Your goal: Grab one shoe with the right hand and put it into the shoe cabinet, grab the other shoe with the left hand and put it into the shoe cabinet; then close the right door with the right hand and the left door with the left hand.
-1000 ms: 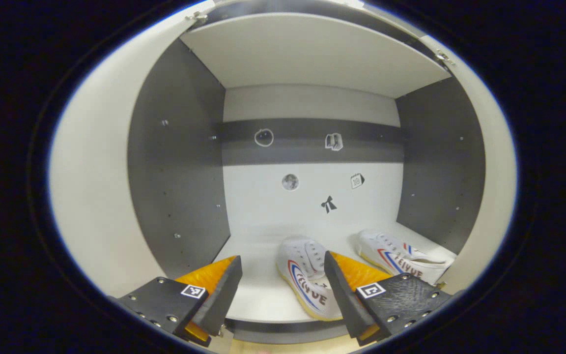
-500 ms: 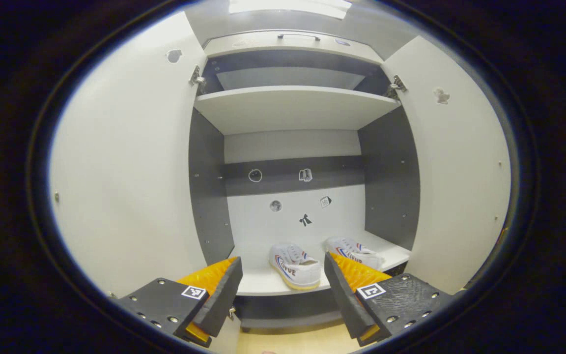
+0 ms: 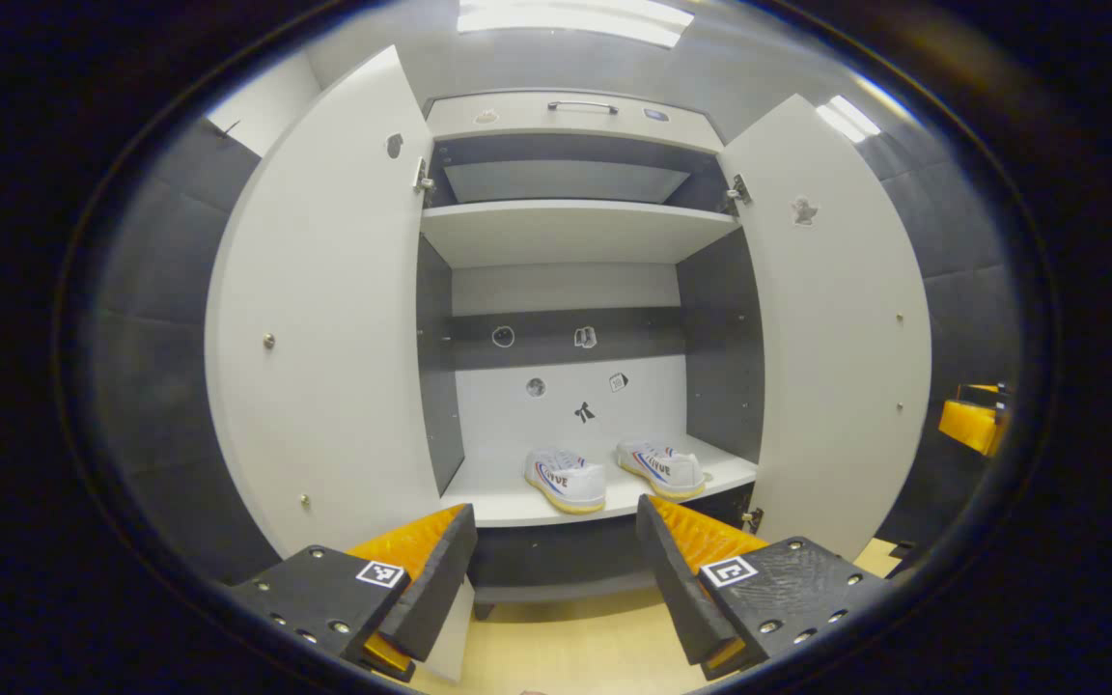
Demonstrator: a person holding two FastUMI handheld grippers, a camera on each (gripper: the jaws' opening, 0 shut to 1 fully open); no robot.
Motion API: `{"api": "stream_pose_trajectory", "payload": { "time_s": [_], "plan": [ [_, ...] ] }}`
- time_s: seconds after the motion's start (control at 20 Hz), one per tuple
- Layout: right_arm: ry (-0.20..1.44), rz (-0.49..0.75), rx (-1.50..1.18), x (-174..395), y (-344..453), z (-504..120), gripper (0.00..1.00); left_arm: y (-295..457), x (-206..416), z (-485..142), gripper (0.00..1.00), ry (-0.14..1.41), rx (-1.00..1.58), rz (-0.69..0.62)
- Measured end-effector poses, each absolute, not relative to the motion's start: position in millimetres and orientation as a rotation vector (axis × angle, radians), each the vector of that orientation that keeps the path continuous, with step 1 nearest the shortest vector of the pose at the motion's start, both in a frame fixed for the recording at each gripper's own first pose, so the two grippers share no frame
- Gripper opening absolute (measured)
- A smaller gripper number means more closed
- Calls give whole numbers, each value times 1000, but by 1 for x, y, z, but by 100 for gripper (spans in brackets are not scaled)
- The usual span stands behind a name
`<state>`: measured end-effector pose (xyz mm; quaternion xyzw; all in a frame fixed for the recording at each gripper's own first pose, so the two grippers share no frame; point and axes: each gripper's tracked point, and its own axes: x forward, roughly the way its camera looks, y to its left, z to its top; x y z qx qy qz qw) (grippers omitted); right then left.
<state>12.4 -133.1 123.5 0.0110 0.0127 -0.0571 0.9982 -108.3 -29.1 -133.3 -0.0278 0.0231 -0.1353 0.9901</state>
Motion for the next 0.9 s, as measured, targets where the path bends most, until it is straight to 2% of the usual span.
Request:
{"api": "stream_pose_trajectory", "payload": {
  "time_s": [0.35, 0.4, 0.45, 0.5, 0.9],
  "plan": [
    [-12, -333, 23, 20, -208, 137, 99, -5, -151, -135, 94, 51, -98, -271],
    [-15, -367, 14, 22, -218, 137, 93, -3, -156, -136, 94, 54, -110, -275],
    [-16, -393, 11, 25, -224, 138, 98, 0, -160, -137, 94, 55, -124, -277],
    [-17, -414, 12, 29, -229, 139, 98, 5, -164, -138, 94, 57, -134, -274],
    [22, -467, -13, 68, -230, 135, 98, 70, -183, -144, 94, 63, -130, -148]
  ]
}}
